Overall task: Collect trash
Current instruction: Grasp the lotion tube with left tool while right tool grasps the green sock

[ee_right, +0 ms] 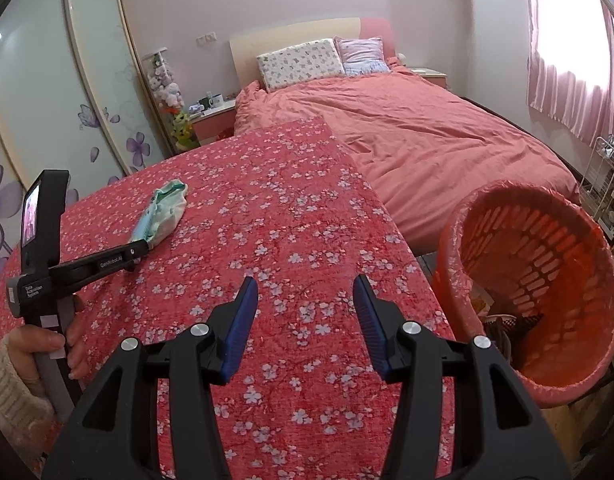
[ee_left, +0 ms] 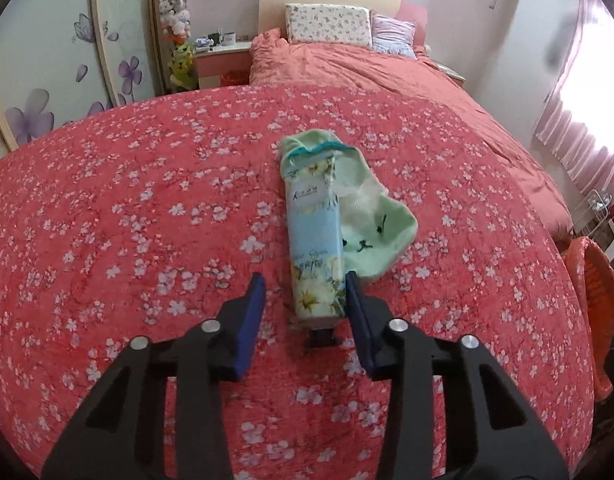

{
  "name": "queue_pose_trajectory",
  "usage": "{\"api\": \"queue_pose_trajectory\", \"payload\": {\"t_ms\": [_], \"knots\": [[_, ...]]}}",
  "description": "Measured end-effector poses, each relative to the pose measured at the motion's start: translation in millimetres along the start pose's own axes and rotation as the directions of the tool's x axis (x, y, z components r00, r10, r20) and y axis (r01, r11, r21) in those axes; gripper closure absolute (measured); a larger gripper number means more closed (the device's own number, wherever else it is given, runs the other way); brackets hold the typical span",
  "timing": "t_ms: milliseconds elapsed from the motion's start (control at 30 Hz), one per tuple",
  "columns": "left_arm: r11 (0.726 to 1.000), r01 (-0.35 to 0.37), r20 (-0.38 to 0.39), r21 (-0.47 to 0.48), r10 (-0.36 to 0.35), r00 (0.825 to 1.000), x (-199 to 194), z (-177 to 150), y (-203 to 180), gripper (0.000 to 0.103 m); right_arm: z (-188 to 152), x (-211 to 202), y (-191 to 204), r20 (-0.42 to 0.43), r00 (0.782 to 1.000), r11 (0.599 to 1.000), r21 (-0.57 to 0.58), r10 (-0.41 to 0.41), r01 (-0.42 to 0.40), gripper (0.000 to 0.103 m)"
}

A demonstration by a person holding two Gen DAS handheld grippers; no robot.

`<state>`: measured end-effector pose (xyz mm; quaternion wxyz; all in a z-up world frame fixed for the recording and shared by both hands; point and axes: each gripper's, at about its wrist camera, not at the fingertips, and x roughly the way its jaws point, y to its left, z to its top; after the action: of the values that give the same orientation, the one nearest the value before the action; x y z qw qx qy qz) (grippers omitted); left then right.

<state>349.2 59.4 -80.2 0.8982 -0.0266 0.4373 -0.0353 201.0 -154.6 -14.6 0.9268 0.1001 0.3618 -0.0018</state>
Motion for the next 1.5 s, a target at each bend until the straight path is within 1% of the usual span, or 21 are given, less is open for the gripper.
{"api": "queue_pose_trajectory", "payload": {"t_ms": [33,133,233,400,533,667,867,900,933,1000,1100,1200,1267,1300,1333,1367,1433,1500], "knots": [[1.0,0.009,0.0,0.0,-0.009,1.0,1,1,-1,0.077,0,1,1,-0.002,1.0,1.0,0.0,-0.001,0.001,0.053],[1.0,0.005,0.006,0.001,-0.005,1.0,3,0,-1,0.077,0,2,1,-0.006,1.0,1.0,-0.001,0.0,0.0,0.053],[1.0,0.001,0.015,-0.009,-0.001,1.0,-1,-3,7,0.077,0,2,3,-0.006,1.0,1.0,-0.005,0.003,-0.003,0.053],[0.999,-0.027,0.046,-0.033,0.028,0.999,-19,-11,39,0.077,2,5,16,-0.009,1.0,1.0,-0.026,0.017,-0.017,0.053],[0.996,-0.06,0.062,-0.062,0.064,0.996,-34,-17,75,0.077,7,14,39,-0.012,0.999,0.997,-0.06,0.041,-0.042,0.053],[0.991,-0.093,0.066,-0.095,0.099,0.993,-47,-23,113,0.077,14,30,70,-0.014,0.996,0.992,-0.087,0.086,-0.087,0.053],[0.985,-0.102,0.076,-0.137,0.114,0.991,-62,-27,153,0.077,32,68,123,-0.022,0.989,0.98,-0.131,0.147,-0.148,0.053],[0.985,-0.101,0.078,-0.141,0.113,0.99,-63,-27,157,0.077,35,73,130,-0.024,0.988,0.979,-0.135,0.15,-0.151,0.051],[0.984,-0.099,0.08,-0.147,0.112,0.99,-64,-27,162,0.077,38,83,138,-0.03,0.988,0.978,-0.141,0.148,-0.151,0.041],[0.983,-0.094,0.085,-0.156,0.108,0.991,-67,-26,171,0.077,41,98,151,-0.036,0.991,0.98,-0.144,0.132,-0.136,0.032],[0.982,-0.085,0.094,-0.168,0.101,0.99,-70,-24,180,0.077,46,122,172,-0.05,0.995,0.979,-0.178,0.088,-0.096,0.03],[0.982,-0.074,0.099,-0.175,0.092,0.991,-72,-22,183,0.077,49,143,187,-0.088,0.995,0.976,-0.211,0.04,-0.058,0.029],[0.982,-0.066,0.101,-0.176,0.085,0.991,-71,-20,185,0.077,49,155,193,-0.123,0.992,0.972,-0.236,-0.015,-0.014,0.029],[0.982,-0.063,0.102,-0.175,0.082,0.991,-71,-20,185,0.077,48,160,193,-0.148,0.988,0.971,-0.239,-0.033,-0.004,0.031],[0.983,-0.062,0.104,-0.173,0.081,0.991,-71,-20,184,0.077,48,161,190,-0.159,0.987,0.974,-0.227,-0.033,-0.004,0.04],[0.983,-0.06,0.104,-0.172,0.079,0.991,-69,-19,183,0.077,49,158,187,-0.156,0.987,0.978,-0.211,-0.024,-0.01,0.043],[0.984,-0.058,0.103,-0.167,0.076,0.992,-68,-18,182,0.077,48,153,176,-0.147,0.989,0.982,-0.189,-0.026,-0.002,0.066],[0.985,-0.057,0.101,-0.164,0.074,0.992,-66,-15,180,0.077,47,149,167,-0.142,0.99,0.984,-0.179,-0.024,-0.002,0.082]]}}
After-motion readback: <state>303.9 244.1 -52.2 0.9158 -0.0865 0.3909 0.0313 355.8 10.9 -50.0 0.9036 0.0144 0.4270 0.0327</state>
